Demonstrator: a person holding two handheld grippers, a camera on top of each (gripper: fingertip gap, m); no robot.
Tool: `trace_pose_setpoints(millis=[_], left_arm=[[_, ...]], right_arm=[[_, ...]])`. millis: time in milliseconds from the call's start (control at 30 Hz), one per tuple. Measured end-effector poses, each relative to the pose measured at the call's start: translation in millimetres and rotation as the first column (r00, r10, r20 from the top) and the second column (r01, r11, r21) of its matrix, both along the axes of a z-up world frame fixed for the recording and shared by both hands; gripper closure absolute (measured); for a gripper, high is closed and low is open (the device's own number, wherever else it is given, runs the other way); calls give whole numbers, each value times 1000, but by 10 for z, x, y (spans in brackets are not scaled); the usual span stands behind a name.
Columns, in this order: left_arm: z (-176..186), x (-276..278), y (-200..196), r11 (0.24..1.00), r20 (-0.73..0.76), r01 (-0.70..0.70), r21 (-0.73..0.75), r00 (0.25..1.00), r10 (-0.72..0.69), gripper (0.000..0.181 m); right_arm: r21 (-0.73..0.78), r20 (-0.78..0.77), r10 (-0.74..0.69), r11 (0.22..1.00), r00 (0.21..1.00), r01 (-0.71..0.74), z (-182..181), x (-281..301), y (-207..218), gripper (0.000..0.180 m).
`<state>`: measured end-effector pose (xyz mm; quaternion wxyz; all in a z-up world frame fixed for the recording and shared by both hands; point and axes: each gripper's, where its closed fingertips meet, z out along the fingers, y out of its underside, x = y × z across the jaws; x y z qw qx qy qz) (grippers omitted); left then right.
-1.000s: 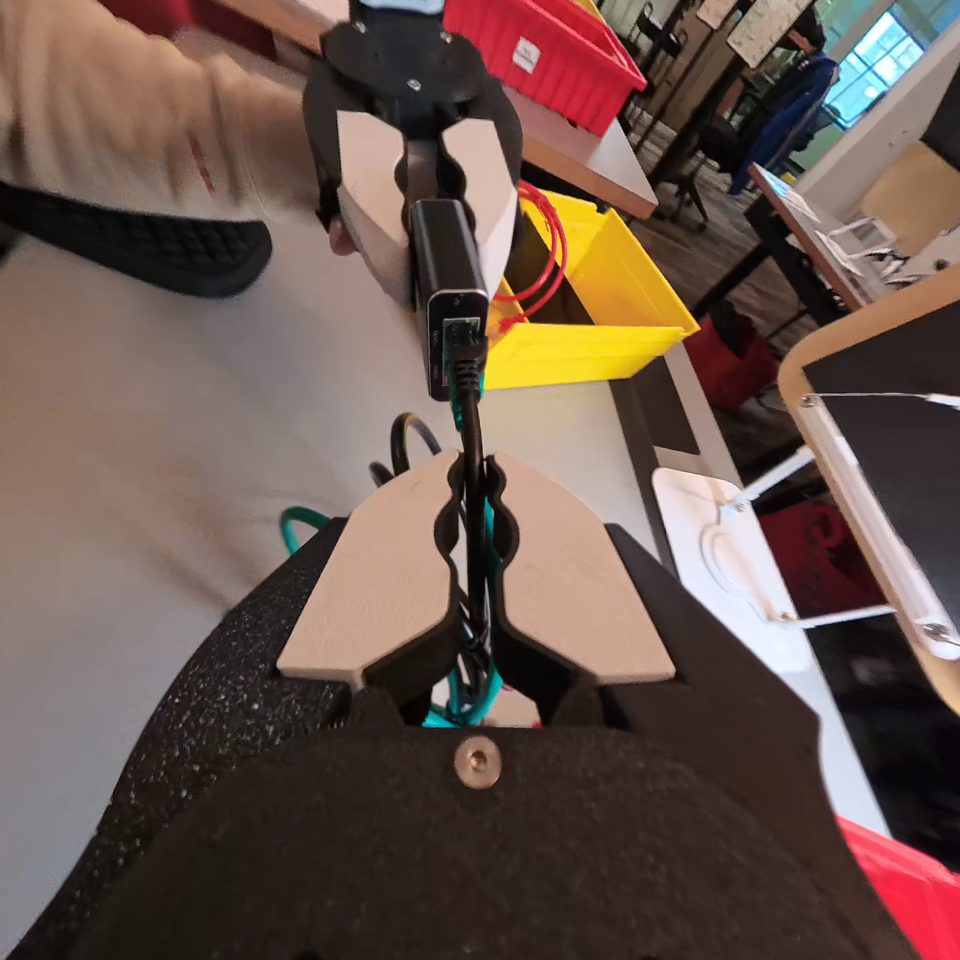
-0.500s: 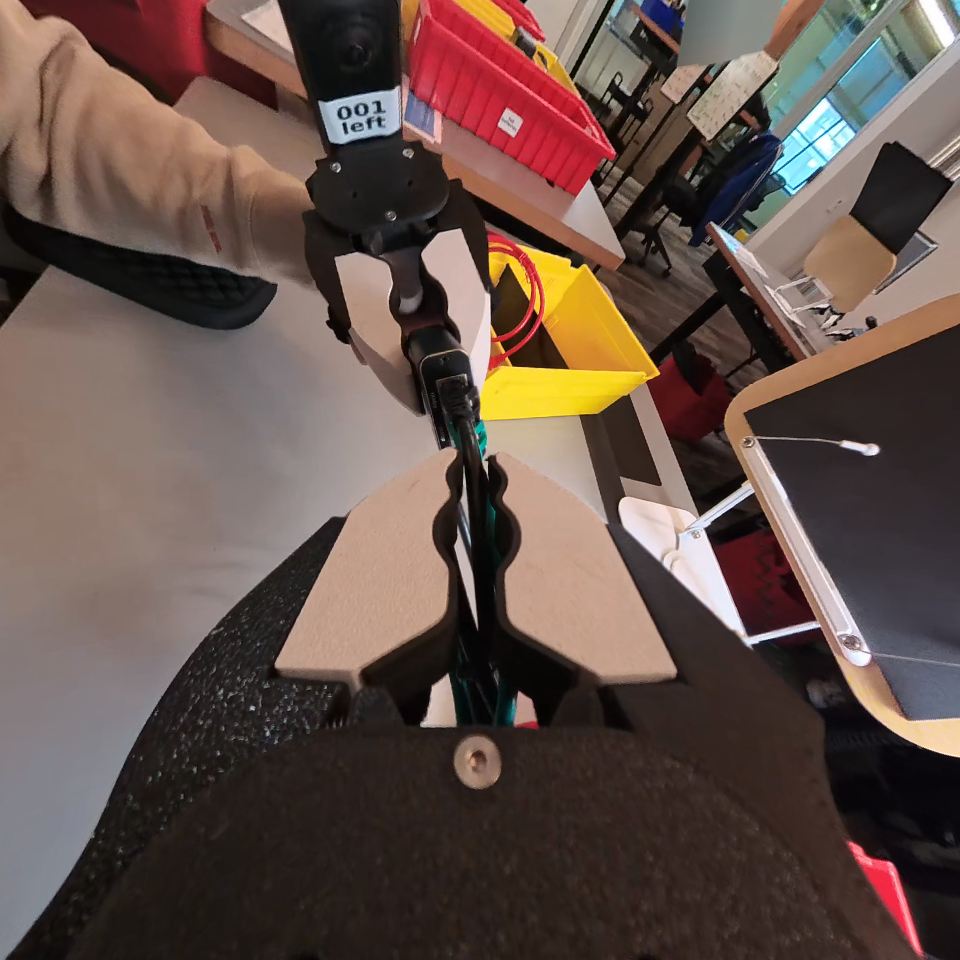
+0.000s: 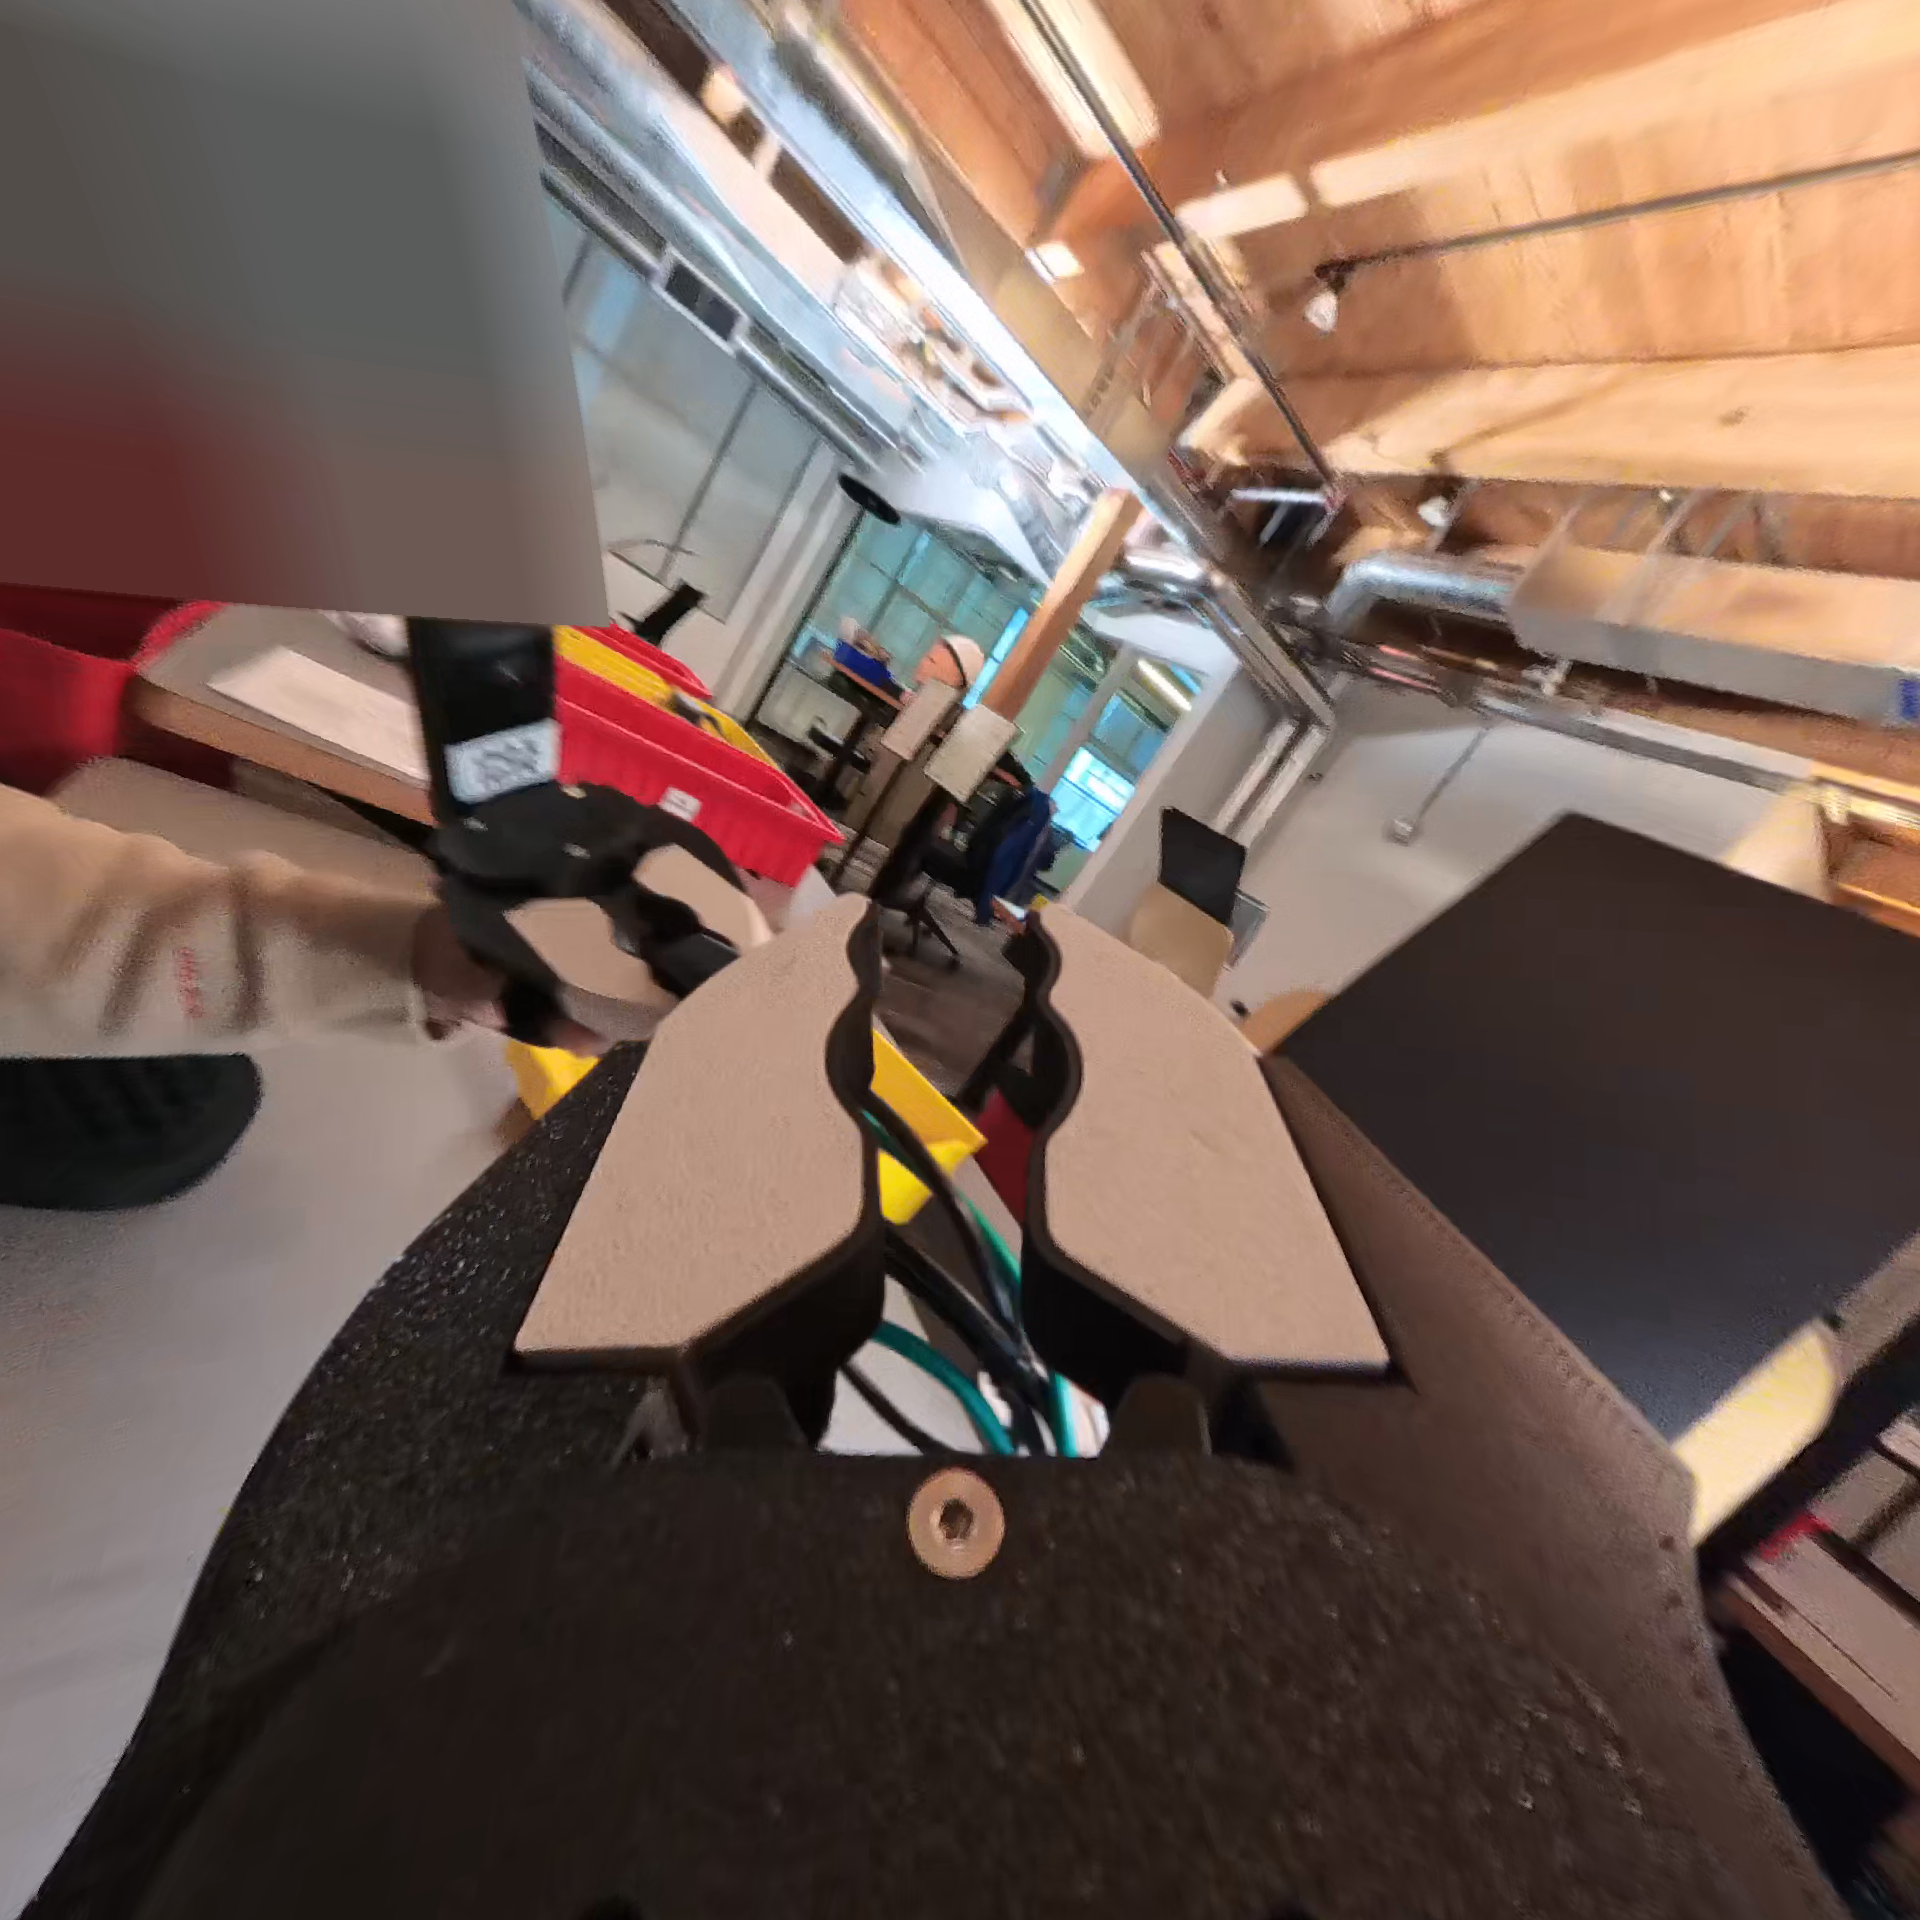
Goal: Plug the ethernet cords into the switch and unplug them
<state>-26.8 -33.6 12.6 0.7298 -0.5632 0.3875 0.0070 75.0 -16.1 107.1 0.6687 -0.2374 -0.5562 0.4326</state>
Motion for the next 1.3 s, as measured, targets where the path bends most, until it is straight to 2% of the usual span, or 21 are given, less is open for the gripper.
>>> trace_pose_setpoints(millis=[100,200,300,400,533,700,733,933,1000,1033,1133,1300], left_arm=[[90,-75,-9,999,22,-27,26,999,27,156],[128,-117,-3,998,32,-46,30,998,45,156],[147,-135,-16,999,51,-45,23,998,44,156],[166,-86,-45,1000,77,-10,15,997,9,156],[179,95,-72,997,131,72,-2,989,-71,156],[203,238,-111,990,211,139,-12,968,-134,156],[229,237,-122,988,244,155,-10,959,-148,156],[320,240,-164,957,440,287,-44,865,-239,155],[268,263,-144,936,489,338,-93,835,-252,155],[205,295,-123,923,499,361,-134,829,-252,155],[21,359,-11,918,470,331,-217,860,-199,155],[-200,359,92,881,450,326,-343,880,-151,156]], right_arm=[[-40,148,158,987,976,-154,-166,-109,-419,159],[-216,343,340,936,876,-279,-724,-537,-759,152],[-361,372,415,889,830,-283,-1266,-956,-803,147],[-505,302,479,814,824,-288,-1506,-1145,-787,134],[-645,154,511,700,846,-306,-1506,-1215,-719,126],[-716,-126,555,523,823,-462,-1087,-1005,-538,123],[-721,-143,566,502,812,-477,-1037,-964,-492,124],[-680,-120,564,554,817,-481,-942,-880,-417,126],[-661,-110,531,592,840,-461,-927,-877,-354,121],[-668,-127,520,584,844,-461,-888,-856,-295,121],[-695,-65,564,567,823,-443,-921,-823,-233,129],[-676,90,586,630,805,-383,-1117,-815,-153,135]])
